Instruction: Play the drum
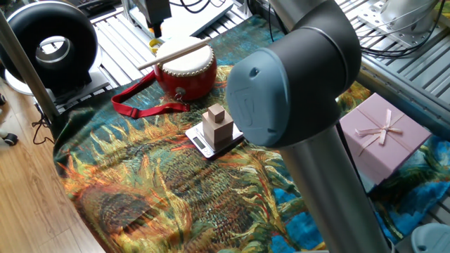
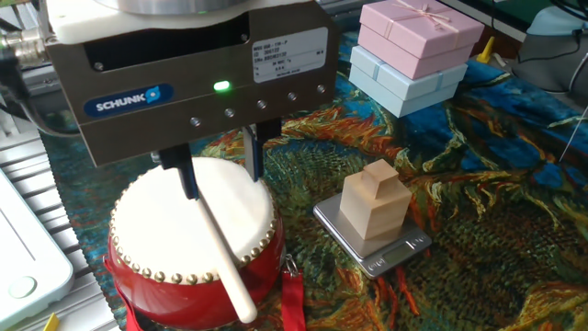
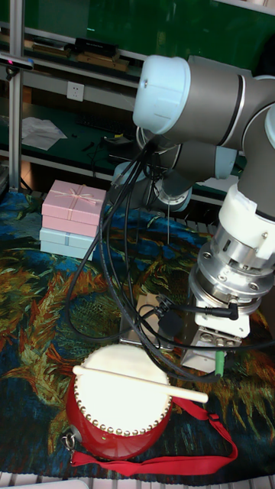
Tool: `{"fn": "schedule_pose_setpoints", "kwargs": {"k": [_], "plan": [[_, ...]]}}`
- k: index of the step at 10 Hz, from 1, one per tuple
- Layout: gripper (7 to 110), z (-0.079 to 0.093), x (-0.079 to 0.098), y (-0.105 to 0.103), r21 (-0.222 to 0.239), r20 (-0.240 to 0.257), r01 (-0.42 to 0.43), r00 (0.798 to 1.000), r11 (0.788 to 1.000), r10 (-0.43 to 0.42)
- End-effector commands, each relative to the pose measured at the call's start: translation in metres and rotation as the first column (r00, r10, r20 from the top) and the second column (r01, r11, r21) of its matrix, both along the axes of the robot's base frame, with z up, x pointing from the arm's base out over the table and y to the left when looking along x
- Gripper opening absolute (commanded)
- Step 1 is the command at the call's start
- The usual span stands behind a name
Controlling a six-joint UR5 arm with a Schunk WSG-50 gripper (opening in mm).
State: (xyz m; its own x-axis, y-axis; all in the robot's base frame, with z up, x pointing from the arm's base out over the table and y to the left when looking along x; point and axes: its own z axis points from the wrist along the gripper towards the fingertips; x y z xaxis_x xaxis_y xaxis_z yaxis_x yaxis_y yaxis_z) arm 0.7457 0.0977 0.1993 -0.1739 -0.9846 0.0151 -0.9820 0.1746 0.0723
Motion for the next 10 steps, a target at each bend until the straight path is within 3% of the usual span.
{"fn": "schedule_pose_setpoints", "kwargs": {"k": [1,6,10], "plan": [[44,0.002,-0.006,0.011,0.046,-0.022,-0.012,1.0,0.999,0.013],[44,-0.001,-0.003,0.009,0.036,-0.008,0.0,1.0,0.999,0.0],[44,-0.02,0.003,0.015,0.041,0.006,0.014,1.0,0.999,-0.014]]}}
